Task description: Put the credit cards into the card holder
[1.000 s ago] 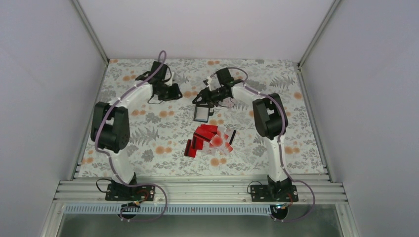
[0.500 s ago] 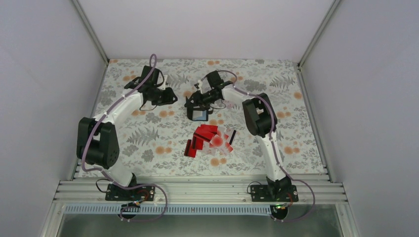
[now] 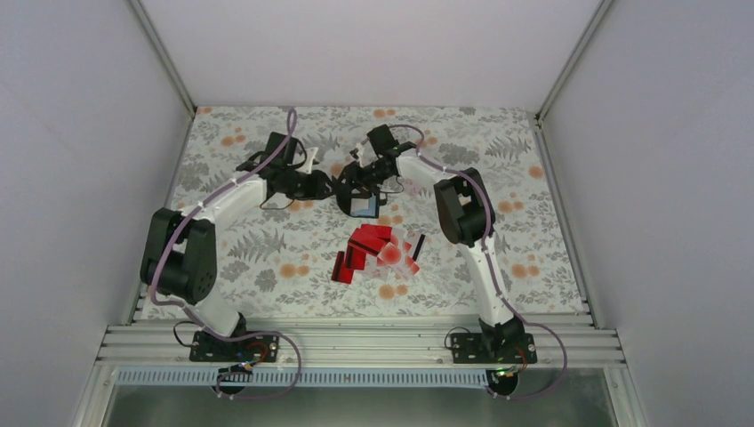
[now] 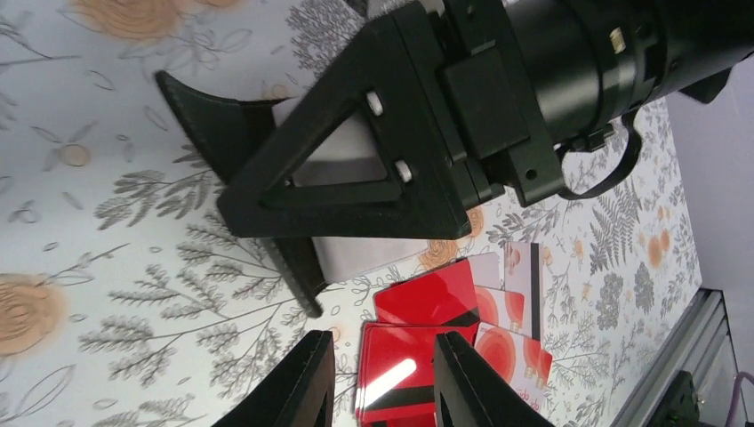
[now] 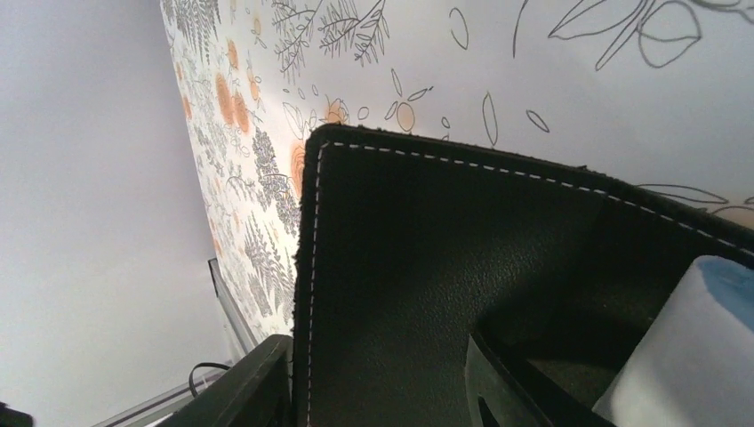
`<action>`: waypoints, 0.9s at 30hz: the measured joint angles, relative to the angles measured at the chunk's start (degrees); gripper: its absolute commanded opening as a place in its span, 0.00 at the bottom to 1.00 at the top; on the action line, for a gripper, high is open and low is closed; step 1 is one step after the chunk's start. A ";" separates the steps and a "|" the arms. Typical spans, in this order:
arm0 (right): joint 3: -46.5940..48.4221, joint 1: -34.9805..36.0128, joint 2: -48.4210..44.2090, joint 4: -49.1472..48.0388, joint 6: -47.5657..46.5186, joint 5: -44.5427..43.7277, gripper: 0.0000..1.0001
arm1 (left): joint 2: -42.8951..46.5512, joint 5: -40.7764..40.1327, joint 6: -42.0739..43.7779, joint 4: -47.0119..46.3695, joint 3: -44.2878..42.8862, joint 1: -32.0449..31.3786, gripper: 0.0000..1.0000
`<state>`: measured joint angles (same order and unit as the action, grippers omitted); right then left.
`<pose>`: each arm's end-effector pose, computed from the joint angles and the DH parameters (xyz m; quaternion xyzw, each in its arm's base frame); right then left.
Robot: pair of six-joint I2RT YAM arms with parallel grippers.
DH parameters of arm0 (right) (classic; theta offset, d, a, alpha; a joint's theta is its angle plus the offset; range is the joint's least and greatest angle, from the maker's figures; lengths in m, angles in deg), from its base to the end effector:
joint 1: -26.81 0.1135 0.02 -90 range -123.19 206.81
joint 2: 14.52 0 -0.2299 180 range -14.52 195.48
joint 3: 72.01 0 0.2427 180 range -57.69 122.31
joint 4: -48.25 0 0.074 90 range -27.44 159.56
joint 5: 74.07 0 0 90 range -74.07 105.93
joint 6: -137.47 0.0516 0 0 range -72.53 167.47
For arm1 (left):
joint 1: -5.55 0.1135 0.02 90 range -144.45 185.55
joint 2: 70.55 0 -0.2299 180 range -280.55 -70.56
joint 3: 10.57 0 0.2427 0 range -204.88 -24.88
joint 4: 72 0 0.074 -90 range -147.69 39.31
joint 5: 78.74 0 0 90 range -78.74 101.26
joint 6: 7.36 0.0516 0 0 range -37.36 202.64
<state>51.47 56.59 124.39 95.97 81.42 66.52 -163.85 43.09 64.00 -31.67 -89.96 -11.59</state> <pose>0.3929 0.2707 0.1048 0.0671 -0.8824 -0.4638 0.0411 0.3147 -0.1255 0.1891 0.0722 0.9162 -0.3390 0.2008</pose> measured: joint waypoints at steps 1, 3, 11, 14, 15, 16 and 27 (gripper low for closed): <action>0.26 0.02 0.00 0.26 0.22 -0.24 0.53 | -0.63 0.28 0.02 -0.79 0.15 -0.42 0.30; 0.59 0.04 0.00 0.57 0.70 -0.59 0.57 | -2.05 0.63 0.02 -2.03 0.39 -1.18 0.30; 0.61 0.33 0.02 1.11 1.90 -0.72 0.59 | -3.85 0.68 0.24 -4.00 1.66 -2.12 0.30; 1.09 0.48 0.22 1.36 2.03 -0.68 0.59 | -4.63 0.09 0.52 -4.50 1.66 -2.12 0.29; 1.51 0.55 0.35 1.57 2.03 -0.68 0.59 | -5.33 -0.35 0.66 -4.79 1.66 -2.12 0.29; 2.23 0.57 0.68 1.90 2.03 -0.66 0.59 | -6.19 -0.83 0.76 -5.05 1.66 -2.16 0.29; 6.49 0.26 1.40 3.45 2.47 -0.59 0.59 | -14.43 -4.63 2.16 -7.52 3.06 -2.14 0.29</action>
<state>57.96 56.85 125.79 99.43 83.89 65.93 -178.28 38.46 66.17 -39.19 -86.90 -13.74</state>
